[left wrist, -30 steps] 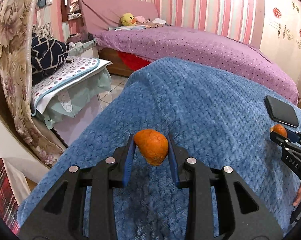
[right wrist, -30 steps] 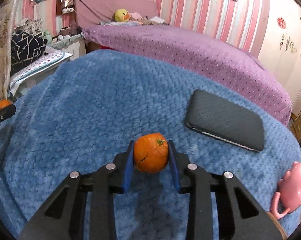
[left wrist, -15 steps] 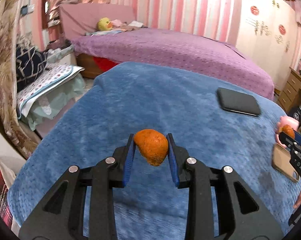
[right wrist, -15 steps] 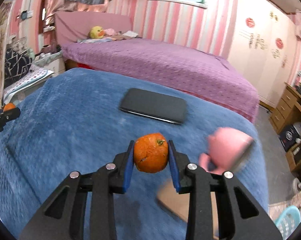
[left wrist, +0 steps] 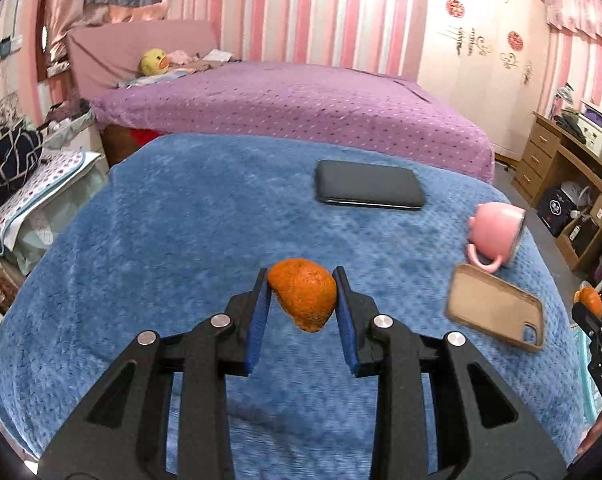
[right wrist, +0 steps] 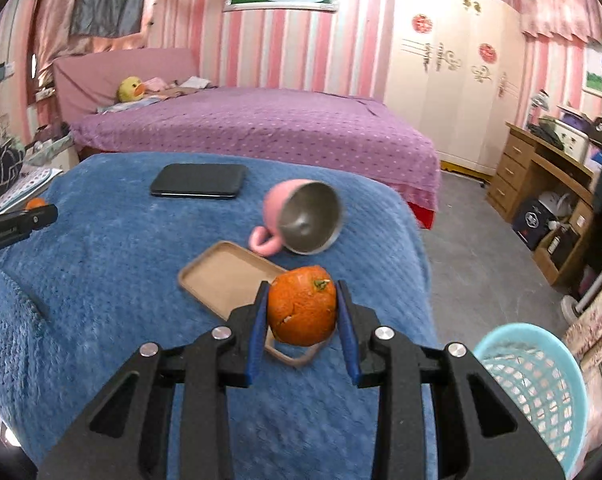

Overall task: Collect trash
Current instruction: 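Carry both orange peels over the basket with both tools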

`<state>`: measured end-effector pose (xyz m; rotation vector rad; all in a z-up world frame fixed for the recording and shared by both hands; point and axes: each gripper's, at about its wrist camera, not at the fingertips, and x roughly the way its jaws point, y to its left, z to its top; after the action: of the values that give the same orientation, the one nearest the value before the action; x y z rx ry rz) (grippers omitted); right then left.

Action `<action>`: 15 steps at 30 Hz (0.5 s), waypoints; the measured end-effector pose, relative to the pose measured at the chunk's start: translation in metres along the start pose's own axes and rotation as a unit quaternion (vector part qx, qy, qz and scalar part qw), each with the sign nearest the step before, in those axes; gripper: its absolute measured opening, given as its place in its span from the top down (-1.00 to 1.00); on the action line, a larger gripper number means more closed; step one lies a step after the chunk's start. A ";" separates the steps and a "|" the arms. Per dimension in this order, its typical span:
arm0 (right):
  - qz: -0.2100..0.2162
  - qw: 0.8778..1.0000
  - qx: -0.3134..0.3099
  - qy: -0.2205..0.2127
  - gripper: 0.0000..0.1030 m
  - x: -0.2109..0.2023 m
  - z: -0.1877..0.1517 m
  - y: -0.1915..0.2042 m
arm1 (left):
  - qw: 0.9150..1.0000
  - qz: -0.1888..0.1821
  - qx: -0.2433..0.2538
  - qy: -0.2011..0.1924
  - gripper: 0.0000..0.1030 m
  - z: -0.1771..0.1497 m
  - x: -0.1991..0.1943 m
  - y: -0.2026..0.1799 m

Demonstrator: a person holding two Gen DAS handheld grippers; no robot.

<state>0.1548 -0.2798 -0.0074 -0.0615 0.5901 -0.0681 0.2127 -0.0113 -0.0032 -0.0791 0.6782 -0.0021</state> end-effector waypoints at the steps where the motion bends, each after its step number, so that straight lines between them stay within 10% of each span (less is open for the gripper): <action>1: -0.002 1.000 0.002 -0.002 0.38 -0.002 -0.001 -0.003 | 1.000 -0.003 0.003 -0.001 0.41 -0.001 -0.001 -0.006; 15: -0.027 0.999 0.031 -0.010 0.38 -0.011 -0.019 -0.063 | 0.997 -0.028 0.068 -0.008 0.41 -0.027 -0.004 -0.083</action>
<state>0.1320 -0.3424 -0.0121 -0.0177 0.5656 -0.1375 0.1945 -0.0955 -0.0157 0.0328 0.6583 -0.1015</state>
